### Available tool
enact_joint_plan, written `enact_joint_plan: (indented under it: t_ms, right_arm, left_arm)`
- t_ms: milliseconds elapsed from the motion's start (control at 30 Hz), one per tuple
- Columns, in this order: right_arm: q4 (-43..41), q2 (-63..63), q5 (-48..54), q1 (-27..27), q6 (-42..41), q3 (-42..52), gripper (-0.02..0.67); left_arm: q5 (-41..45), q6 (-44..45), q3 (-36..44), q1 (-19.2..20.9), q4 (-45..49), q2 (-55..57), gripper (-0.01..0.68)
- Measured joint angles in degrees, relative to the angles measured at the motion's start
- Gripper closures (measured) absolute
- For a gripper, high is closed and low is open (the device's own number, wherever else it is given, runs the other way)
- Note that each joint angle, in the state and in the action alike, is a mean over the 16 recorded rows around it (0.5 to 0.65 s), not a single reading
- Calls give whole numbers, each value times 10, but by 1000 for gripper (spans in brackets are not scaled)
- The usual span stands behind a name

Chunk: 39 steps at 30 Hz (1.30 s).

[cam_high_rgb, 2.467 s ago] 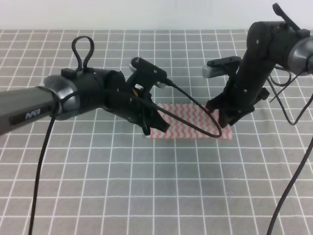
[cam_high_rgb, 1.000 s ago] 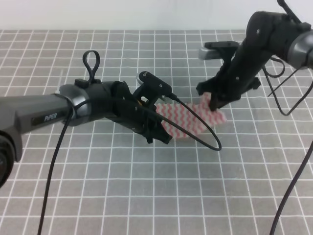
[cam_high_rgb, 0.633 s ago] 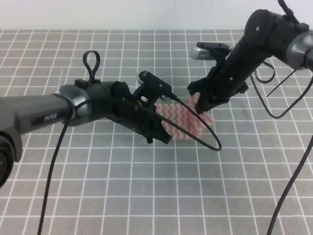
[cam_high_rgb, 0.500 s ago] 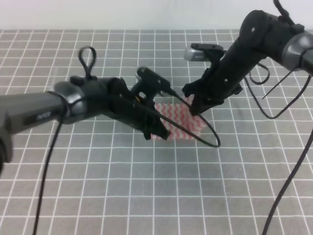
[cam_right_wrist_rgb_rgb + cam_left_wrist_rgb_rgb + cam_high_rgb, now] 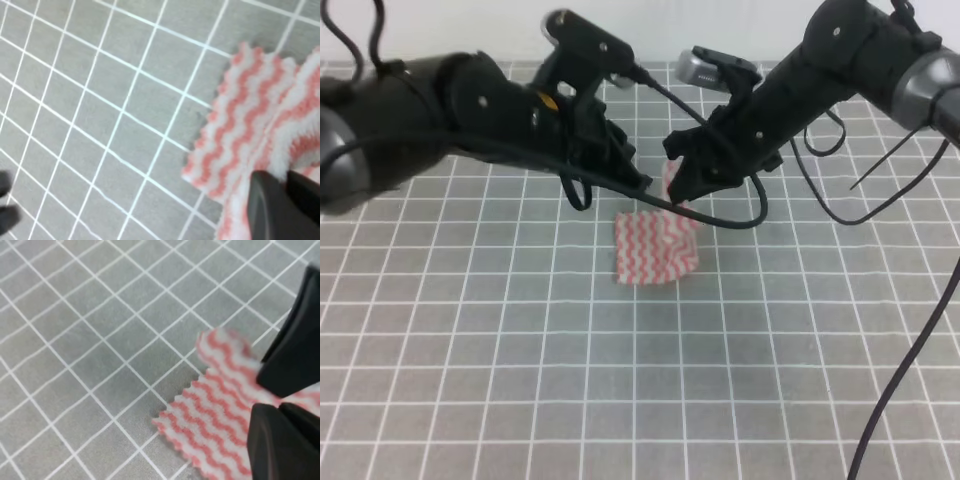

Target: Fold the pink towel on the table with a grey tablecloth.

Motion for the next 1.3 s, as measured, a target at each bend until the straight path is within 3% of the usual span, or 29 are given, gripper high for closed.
enact_joint_plan:
  t_ms: [467, 933, 1300]
  right_arm:
    - [-25, 26, -11, 37, 34, -3, 664]
    - [-93, 31, -24, 41, 82, -3, 663]
    - [-38, 36, -48, 41, 71, -4, 661]
  left_arm:
    - [72, 0, 0, 0, 1, -21, 672]
    - [103, 1, -1, 0, 2, -20, 673]
    - [102, 3, -1, 0, 3, -19, 673]
